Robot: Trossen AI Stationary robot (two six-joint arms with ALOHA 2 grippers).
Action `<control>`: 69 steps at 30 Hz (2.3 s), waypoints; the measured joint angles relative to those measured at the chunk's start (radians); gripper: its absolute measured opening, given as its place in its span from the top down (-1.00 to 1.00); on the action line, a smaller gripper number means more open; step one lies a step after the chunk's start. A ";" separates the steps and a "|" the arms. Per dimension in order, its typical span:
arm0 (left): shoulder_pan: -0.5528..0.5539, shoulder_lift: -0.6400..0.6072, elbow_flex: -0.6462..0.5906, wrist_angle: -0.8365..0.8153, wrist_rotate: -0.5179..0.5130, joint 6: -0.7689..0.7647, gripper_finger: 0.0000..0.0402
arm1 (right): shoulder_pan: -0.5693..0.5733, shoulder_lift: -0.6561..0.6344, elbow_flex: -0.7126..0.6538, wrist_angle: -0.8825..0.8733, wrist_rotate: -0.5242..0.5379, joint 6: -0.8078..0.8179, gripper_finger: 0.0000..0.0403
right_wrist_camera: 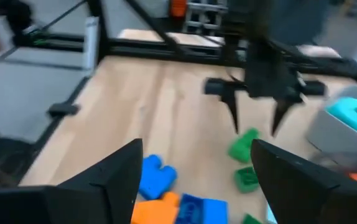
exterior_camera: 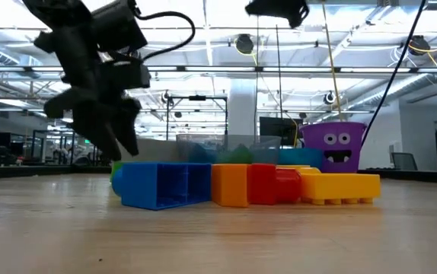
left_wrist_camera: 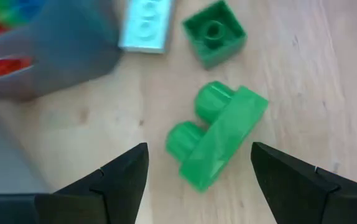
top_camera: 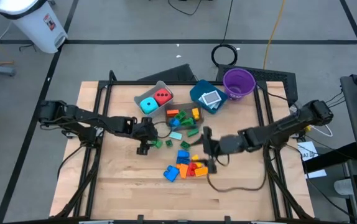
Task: Pick & Place Toys
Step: Put the green block into the black bin, then put the light blue block into the black bin
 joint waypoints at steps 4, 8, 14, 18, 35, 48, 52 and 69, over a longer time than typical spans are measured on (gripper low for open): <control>0.000 0.052 -0.027 0.062 0.007 0.055 -0.42 | 0.059 0.004 0.000 0.017 0.003 -0.036 -0.29; 0.000 0.119 -0.039 0.125 0.053 0.049 -0.42 | 0.077 0.004 -0.001 0.014 0.083 -0.038 -0.26; 0.001 0.188 -0.036 0.208 0.062 0.009 -0.42 | 0.076 0.004 -0.001 -0.009 0.105 -0.038 -0.26; 0.000 0.195 -0.037 0.215 0.065 -0.016 -0.37 | 0.076 0.004 -0.001 -0.012 0.105 -0.038 -0.26; -0.012 0.023 0.021 0.171 0.092 -0.200 0.14 | 0.068 -0.175 -0.167 0.111 0.158 -0.057 -0.26; 0.068 -0.006 0.101 0.502 -0.094 -0.068 0.11 | 0.044 -0.314 -0.369 0.405 0.155 -0.056 -0.26; 0.128 0.067 0.102 0.543 -0.096 -0.098 0.13 | 0.041 -0.321 -0.379 0.416 0.154 -0.058 -0.26; 0.232 0.189 0.103 0.619 -0.132 -0.269 -0.29 | 0.037 -0.320 -0.378 0.404 0.153 -0.057 -0.26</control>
